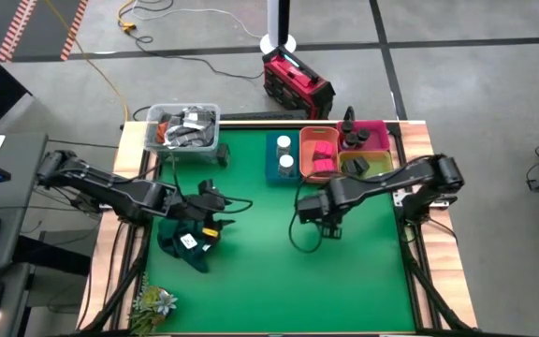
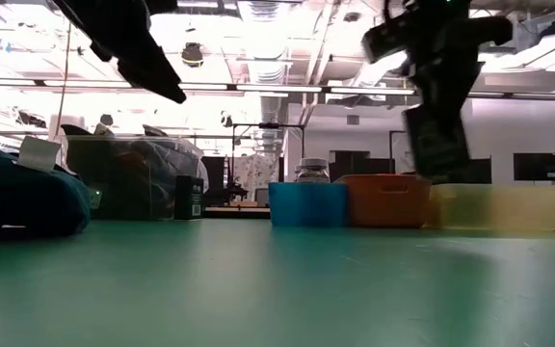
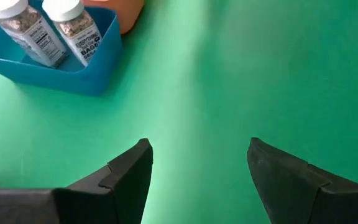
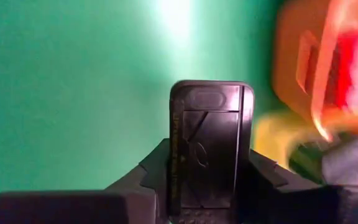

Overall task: Sort spices by type
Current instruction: Put the black seasoning can into the yellow bin

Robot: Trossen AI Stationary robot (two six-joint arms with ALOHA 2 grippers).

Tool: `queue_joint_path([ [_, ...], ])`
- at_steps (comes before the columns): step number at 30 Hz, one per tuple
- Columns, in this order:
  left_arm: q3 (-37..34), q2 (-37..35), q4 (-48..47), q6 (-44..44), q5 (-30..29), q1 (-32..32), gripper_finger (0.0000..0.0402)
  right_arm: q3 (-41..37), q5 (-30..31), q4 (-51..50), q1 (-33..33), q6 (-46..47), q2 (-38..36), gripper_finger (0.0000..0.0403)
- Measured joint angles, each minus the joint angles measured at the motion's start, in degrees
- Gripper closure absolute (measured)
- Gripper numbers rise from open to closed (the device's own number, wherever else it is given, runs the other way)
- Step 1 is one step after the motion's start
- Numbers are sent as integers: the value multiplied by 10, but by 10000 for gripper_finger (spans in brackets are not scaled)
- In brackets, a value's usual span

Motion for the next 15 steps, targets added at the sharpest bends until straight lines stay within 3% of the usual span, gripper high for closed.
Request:
queue_joint_path([
  [7, 0, -19, -12, -17, 0, -16, 152, -47, 55, -48, -39, 51, -105, 227],
  [15, 0, -14, -14, -19, -1, -19, 152, -126, 125, -52, -154, 124, -233, 246],
])
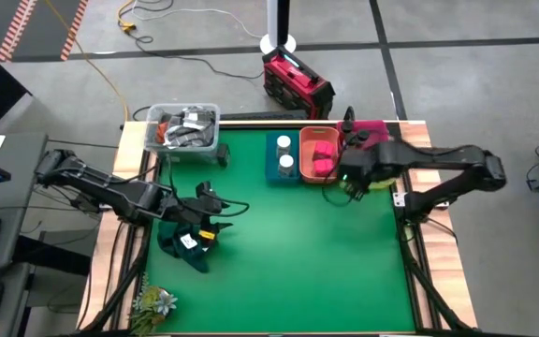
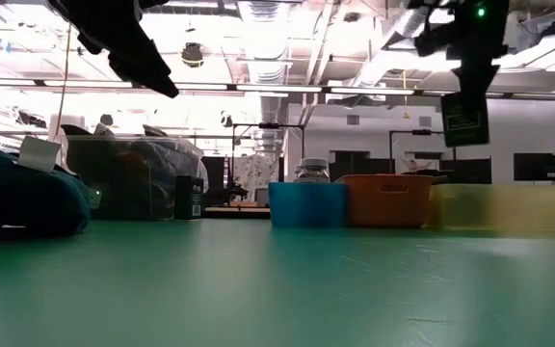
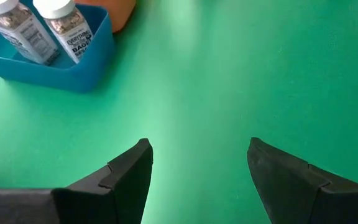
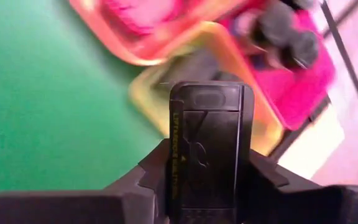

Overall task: Sort spices by type
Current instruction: Put the black seasoning can into the yellow bin

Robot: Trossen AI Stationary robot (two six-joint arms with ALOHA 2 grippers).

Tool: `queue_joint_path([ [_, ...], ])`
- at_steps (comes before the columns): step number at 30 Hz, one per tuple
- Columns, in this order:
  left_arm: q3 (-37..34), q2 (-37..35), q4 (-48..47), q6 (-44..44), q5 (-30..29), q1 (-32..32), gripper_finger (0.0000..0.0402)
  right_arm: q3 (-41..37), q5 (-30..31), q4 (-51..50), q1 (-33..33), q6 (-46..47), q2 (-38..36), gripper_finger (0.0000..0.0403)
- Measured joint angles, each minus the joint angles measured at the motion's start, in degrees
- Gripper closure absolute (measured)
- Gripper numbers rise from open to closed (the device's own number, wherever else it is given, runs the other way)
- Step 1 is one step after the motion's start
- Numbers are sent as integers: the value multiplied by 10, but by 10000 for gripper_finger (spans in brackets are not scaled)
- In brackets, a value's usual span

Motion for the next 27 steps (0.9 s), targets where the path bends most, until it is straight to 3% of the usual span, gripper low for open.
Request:
queue_joint_path([
  [8, 0, -1, 6, 0, -5, 0, 152, -55, 13, 16, -151, 17, -47, 233],
  [13, 0, -1, 5, 0, -5, 0, 152, -100, 12, 75, -229, -45, -43, 235],
  [18, 0, -1, 4, 0, -5, 0, 152, -135, 7, 142, -286, -90, -43, 236],
  [27, 0, -1, 4, 0, -5, 0, 152, -216, -79, 231, -338, -120, -44, 236],
])
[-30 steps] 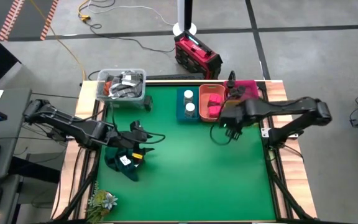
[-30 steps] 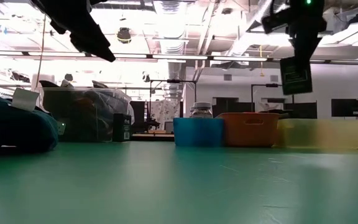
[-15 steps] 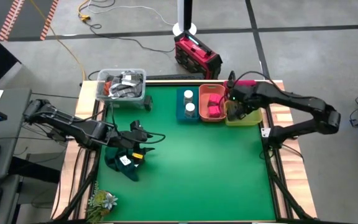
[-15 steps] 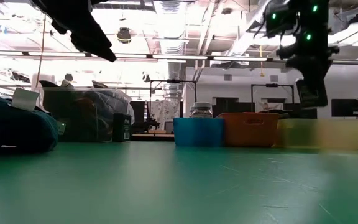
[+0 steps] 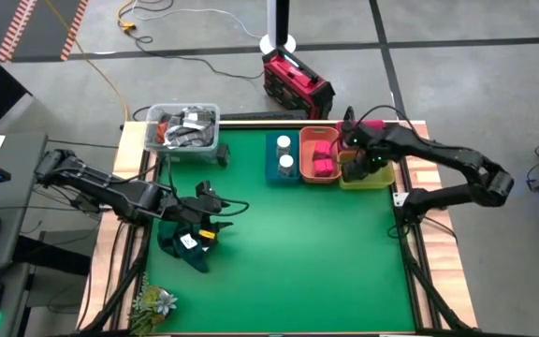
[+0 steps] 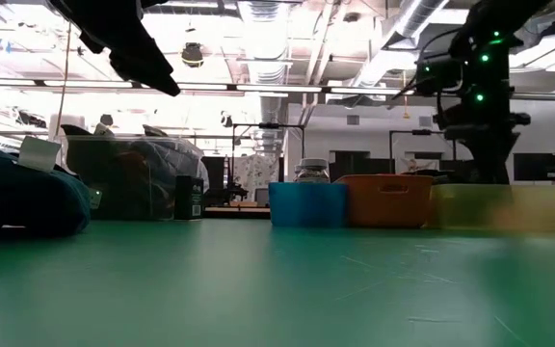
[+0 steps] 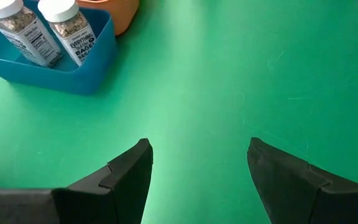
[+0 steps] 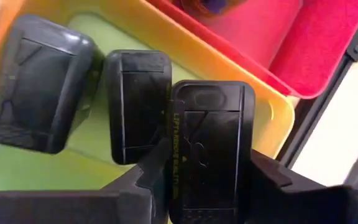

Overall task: Sort spices by type
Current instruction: Put the black seasoning can into the yellow bin

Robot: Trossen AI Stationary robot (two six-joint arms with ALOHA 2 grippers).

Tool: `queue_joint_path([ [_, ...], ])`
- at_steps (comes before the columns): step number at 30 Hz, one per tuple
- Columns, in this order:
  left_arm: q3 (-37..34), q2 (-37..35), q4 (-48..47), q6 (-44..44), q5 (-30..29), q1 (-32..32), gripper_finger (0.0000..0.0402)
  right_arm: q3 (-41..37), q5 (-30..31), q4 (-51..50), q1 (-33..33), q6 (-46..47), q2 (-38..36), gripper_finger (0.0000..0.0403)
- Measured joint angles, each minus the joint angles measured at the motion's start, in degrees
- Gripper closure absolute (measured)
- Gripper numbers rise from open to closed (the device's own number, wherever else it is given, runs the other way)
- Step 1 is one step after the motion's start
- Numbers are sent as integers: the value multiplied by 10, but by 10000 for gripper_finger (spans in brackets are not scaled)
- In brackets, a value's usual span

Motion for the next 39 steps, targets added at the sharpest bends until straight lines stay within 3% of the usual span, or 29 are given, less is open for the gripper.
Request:
queue_joint_path([
  [15, 0, 0, 0, -2, 0, 0, 152, -25, -14, 45, -1, -4, -9, 185],
  [23, 0, 0, 0, -2, 1, 0, 152, -25, -21, 37, -1, -4, -8, 183],
  [35, 0, 0, 0, -2, -2, 0, 152, 98, -22, -47, 19, -4, -6, 183],
  [39, 0, 0, -1, -5, -59, 1, 152, 108, -20, -38, 56, 0, -6, 183],
])
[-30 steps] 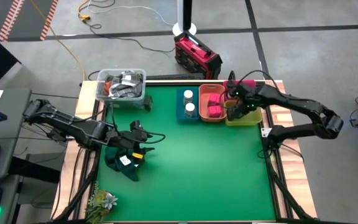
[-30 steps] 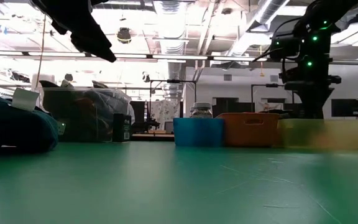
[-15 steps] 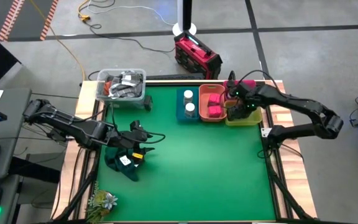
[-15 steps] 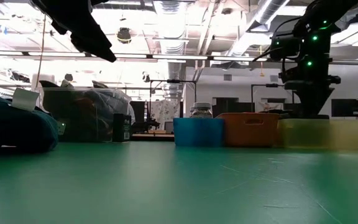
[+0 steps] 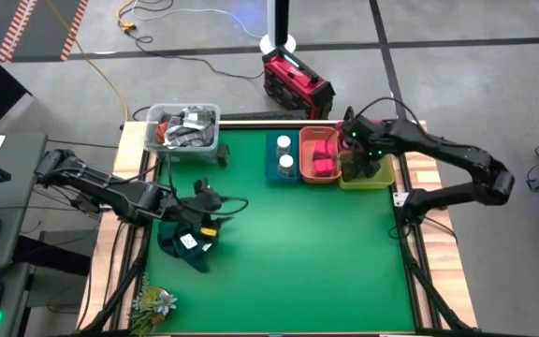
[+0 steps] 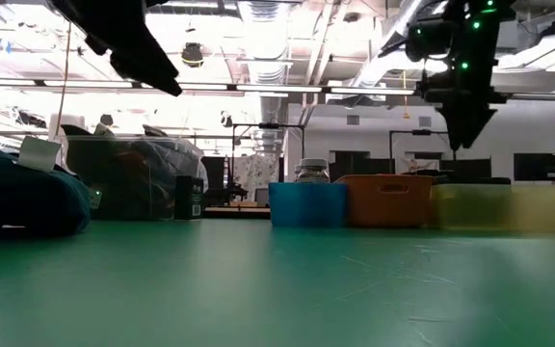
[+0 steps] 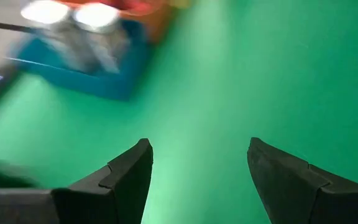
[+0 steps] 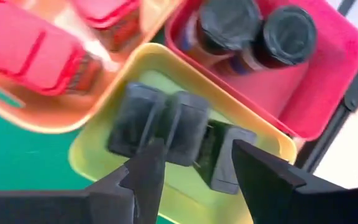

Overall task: Sort spices by type
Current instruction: Put the black seasoning can into the yellow bin

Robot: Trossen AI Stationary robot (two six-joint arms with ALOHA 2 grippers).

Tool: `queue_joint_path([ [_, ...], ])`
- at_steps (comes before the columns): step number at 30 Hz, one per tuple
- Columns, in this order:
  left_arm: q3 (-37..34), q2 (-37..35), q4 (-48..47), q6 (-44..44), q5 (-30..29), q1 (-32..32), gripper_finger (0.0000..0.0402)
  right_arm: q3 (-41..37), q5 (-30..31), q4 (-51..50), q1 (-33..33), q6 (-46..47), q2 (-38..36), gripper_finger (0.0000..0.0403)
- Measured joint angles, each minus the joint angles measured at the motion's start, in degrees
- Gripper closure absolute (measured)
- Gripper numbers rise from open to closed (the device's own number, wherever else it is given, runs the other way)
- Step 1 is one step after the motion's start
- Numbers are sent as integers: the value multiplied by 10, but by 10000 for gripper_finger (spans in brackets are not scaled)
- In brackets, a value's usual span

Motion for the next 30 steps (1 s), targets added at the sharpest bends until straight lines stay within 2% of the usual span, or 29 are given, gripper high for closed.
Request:
queue_joint_path([
  [2, 0, 0, 3, -4, -65, 9, 152, 0, 3, 15, 28, 1, 0, 183],
  [4, 1, 0, 7, 4, -81, 36, 152, 0, 5, 44, 62, 8, 0, 183],
  [11, 7, 19, -19, 15, 18, 192, 152, 1, 7, 167, 186, -2, 0, 184],
  [17, 20, 61, -46, 94, 44, 286, 152, 1, 60, 261, 269, -30, -1, 184],
  [24, 157, 193, -135, 231, 65, 294, 152, 1, 96, 345, 320, -68, -1, 184],
  [30, 269, 319, -259, 420, 47, 305, 152, -23, 124, 358, 336, -64, -2, 184],
])
